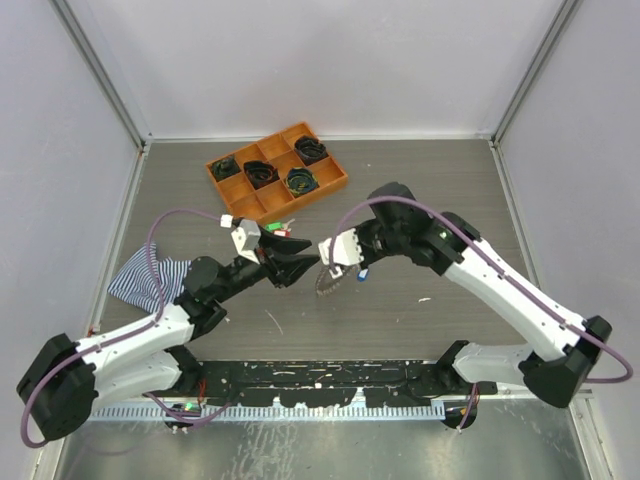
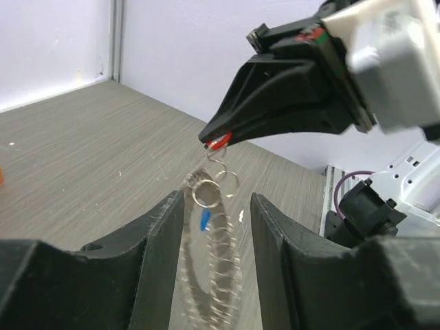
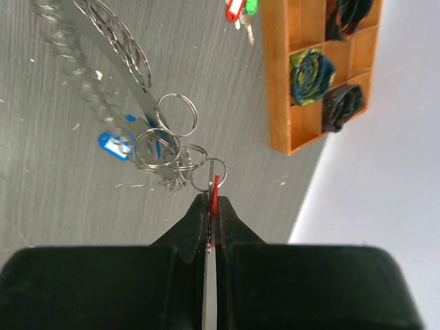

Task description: Remove the keys from the keyring

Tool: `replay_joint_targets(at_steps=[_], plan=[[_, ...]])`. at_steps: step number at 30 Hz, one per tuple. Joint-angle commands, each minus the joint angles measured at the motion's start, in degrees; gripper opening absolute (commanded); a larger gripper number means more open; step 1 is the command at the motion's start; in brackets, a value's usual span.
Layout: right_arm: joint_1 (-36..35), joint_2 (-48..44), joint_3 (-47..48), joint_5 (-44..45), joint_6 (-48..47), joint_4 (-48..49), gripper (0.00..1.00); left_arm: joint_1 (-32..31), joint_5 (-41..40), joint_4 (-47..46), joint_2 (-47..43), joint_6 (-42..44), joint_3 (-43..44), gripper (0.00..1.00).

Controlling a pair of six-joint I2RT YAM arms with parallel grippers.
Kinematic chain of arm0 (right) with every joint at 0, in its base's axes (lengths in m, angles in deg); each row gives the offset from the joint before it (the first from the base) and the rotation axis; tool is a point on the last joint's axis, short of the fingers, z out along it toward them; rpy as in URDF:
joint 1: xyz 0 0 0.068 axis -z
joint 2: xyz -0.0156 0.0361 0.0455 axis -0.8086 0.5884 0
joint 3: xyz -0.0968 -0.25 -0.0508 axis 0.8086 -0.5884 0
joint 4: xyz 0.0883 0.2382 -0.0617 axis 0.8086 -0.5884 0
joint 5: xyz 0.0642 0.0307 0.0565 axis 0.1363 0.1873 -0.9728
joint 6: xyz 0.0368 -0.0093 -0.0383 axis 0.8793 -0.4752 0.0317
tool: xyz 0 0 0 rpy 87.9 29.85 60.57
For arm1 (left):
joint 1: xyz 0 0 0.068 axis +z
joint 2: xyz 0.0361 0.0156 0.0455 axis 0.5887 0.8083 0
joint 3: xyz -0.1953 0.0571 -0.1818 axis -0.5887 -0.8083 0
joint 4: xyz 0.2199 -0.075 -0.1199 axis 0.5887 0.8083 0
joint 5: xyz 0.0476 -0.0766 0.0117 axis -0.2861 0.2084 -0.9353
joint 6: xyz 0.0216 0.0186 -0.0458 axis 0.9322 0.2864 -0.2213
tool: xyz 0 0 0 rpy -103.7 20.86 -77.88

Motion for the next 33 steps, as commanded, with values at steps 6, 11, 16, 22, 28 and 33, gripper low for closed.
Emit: replay_joint_targets(at_steps=[6, 11, 16, 22, 28, 33], plan=[[0.13, 11.36, 13.10, 3.97, 20.19, -14.26, 0.01, 0.34, -5.25, 6.08, -11.20, -3.67, -4.66, 0.47], [2.90, 16.95, 19.73, 0.70, 24.79, -18.31, 0.01, 0.32, -4.85, 5.18, -10.69, -5.88, -5.46, 0.47], [7.86, 19.78, 24.67, -5.16, 27.93, -20.70, 0.01, -0.15, -4.12, 4.58, -8.40, -6.92, -4.00, 0.44], [11.69, 19.04, 26.06, -11.85, 28.65, -21.79, 0.01, -3.60, -2.32, 2.46, -3.65, 4.04, -1.37, 0.42], [13.18, 17.75, 24.53, -15.08, 28.57, -22.62, 0.01, -6.40, -2.24, 8.25, -0.41, 14.59, 5.74, 0.43], [13.24, 17.01, 21.55, -17.25, 31.78, -21.39, 0.01, -8.27, -3.49, 14.84, 1.74, 19.85, 10.66, 0.45]])
